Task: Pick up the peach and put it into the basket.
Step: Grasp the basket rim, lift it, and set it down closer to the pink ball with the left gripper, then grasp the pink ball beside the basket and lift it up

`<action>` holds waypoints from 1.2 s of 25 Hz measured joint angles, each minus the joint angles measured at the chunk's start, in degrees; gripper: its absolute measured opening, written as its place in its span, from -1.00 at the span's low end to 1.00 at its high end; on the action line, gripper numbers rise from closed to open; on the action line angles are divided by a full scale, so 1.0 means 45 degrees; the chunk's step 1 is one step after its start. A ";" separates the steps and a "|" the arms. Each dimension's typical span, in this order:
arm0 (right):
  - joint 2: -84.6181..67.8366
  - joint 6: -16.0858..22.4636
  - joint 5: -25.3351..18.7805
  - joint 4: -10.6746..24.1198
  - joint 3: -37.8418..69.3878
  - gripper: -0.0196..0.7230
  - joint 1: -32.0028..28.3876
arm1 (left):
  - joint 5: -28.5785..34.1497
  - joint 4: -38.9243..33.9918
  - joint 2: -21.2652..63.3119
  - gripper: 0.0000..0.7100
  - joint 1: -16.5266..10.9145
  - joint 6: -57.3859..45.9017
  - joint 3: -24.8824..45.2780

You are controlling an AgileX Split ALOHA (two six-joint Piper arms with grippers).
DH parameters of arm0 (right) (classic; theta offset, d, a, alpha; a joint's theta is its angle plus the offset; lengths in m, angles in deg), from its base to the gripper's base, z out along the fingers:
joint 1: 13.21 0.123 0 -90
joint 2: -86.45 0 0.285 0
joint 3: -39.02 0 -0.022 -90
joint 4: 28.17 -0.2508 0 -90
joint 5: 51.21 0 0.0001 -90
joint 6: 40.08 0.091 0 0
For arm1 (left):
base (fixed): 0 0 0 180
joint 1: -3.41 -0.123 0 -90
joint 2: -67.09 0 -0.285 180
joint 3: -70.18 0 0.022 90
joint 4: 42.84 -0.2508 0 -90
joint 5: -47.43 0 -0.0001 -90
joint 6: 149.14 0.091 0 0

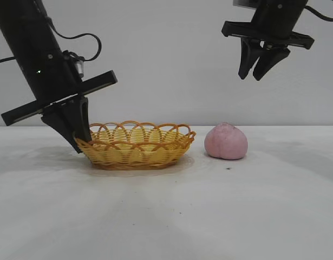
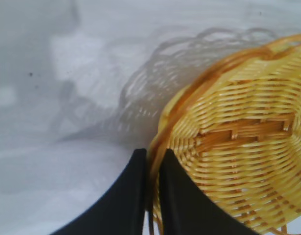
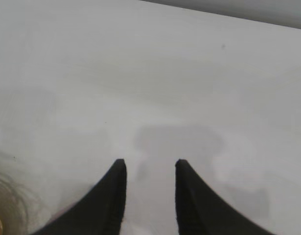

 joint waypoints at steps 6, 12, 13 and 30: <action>0.0000 0.0000 0.0000 -0.0017 0.0000 -0.29 0.0000 | 0.0095 -0.0537 0.1031 0.03 0.0000 0.0019 0.0000; 0.0000 0.0000 0.0000 -0.0017 0.0000 -0.29 0.0000 | -0.0275 -0.3222 0.2192 0.10 -0.0009 -0.0130 0.0000; 0.0000 0.0000 0.0000 -0.0017 0.0000 -0.29 0.0000 | -0.0287 -0.3960 0.2284 0.10 -0.0066 -0.0383 0.0000; 0.0000 0.0000 -0.0180 -0.0048 -0.0018 -0.29 0.0000 | 0.0347 -0.5868 0.7186 -0.06 -0.2985 -0.0703 0.2468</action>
